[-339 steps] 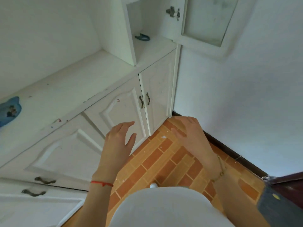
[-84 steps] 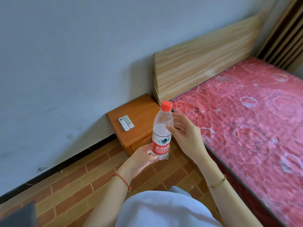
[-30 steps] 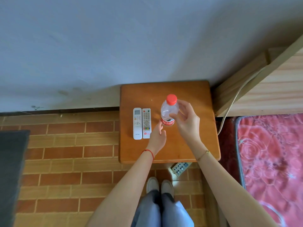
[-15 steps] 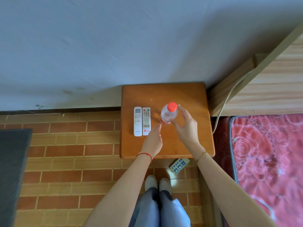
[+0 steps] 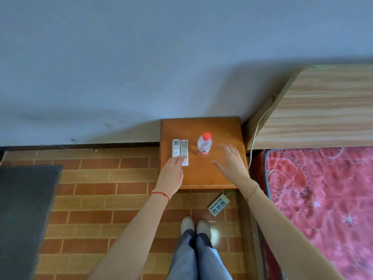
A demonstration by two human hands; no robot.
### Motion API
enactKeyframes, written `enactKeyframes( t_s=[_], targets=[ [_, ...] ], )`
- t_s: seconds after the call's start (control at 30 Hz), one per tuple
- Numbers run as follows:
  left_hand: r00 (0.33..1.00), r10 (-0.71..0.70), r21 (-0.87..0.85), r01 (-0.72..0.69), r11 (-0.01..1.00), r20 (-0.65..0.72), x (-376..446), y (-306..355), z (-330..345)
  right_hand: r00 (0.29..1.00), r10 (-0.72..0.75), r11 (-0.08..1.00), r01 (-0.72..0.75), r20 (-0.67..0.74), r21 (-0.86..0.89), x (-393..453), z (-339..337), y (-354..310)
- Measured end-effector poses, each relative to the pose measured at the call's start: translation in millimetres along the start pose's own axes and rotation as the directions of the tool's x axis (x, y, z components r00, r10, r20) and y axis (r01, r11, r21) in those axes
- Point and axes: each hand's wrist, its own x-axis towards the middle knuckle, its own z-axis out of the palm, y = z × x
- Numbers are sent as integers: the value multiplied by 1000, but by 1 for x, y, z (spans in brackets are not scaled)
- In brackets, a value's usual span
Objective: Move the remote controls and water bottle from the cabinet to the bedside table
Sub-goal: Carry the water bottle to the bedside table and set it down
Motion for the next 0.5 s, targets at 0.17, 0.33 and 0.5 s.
enactKeyframes(
  t_s=[0.17,0.33,0.5],
  targets=[
    [992,12,-5,-12,1000,-122,-52,10,-51,997,-56,998,54,-51,-36,-47,-39,-28],
    [980,0,-33,-7,999,-199,-110,12,-85,990,-102,993,95,-97,-70,-93,-66,-46],
    [968,7,-31,-15,999,-251,-159,9,-108,982,-134,989,125,-132,-73,-131,-81,-63]
  ],
)
